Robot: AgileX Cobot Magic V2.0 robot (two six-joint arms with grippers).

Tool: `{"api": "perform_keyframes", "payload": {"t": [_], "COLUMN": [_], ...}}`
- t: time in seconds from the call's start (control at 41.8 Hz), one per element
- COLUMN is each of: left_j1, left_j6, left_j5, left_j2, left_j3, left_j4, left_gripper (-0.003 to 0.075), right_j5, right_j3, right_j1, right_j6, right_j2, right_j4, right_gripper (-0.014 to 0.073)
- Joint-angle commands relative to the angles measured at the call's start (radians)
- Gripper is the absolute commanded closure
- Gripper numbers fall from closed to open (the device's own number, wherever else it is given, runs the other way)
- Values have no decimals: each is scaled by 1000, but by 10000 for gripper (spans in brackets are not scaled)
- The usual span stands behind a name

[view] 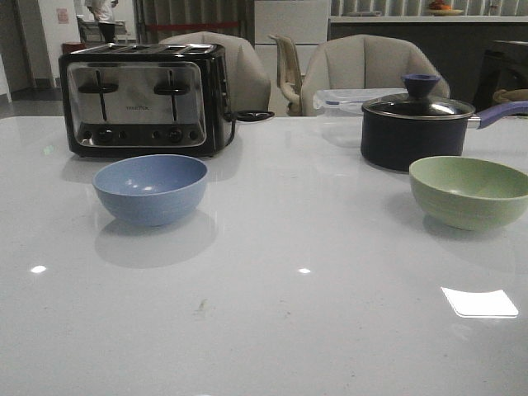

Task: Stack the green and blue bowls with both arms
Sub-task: 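Move the right gripper down toward the pale green bowl, then grasp the rim of the pale green bowl with the right gripper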

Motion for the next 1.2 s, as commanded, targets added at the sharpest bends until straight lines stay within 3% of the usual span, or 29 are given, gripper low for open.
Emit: {"api": "perform_keyframes", "payload": {"t": [0.0, 0.12, 0.168, 0.239, 0.431, 0.575, 0.886, 1.173], "left_j1": [-1, -1, -1, -1, -29, -146, -383, -449], "left_j6": [-7, -7, -7, -7, 107, 212, 218, 218], "left_j5": [-70, -70, -74, -76, -111, -133, -131, -131], "left_j2": [14, 14, 14, 14, 14, 14, 14, 14], "left_j3": [-29, -29, -29, -29, -29, -29, -29, -29], "left_j4": [-6, -6, -9, -10, -130, -216, -216, -220], "left_gripper": [514, 269, 181, 122, 140, 140, 140, 140], "right_j5": [-56, -60, -61, -70, -85, -93, -77, -3], "right_j3": [-28, -28, -28, -28, -62, -135, -362, -609], "right_j1": [-5, -5, -5, -5, -6, -35, -110, -112], "right_j6": [-1, -1, -1, -1, 0, 12, -6, -101], "right_j2": [24, 24, 24, 24, 114, 252, 606, 933], "right_j4": [-12, -12, -12, -12, -12, -8, 89, 196], "right_gripper": [364, 104, 55, 33, 36, 36, 36, 36]}}
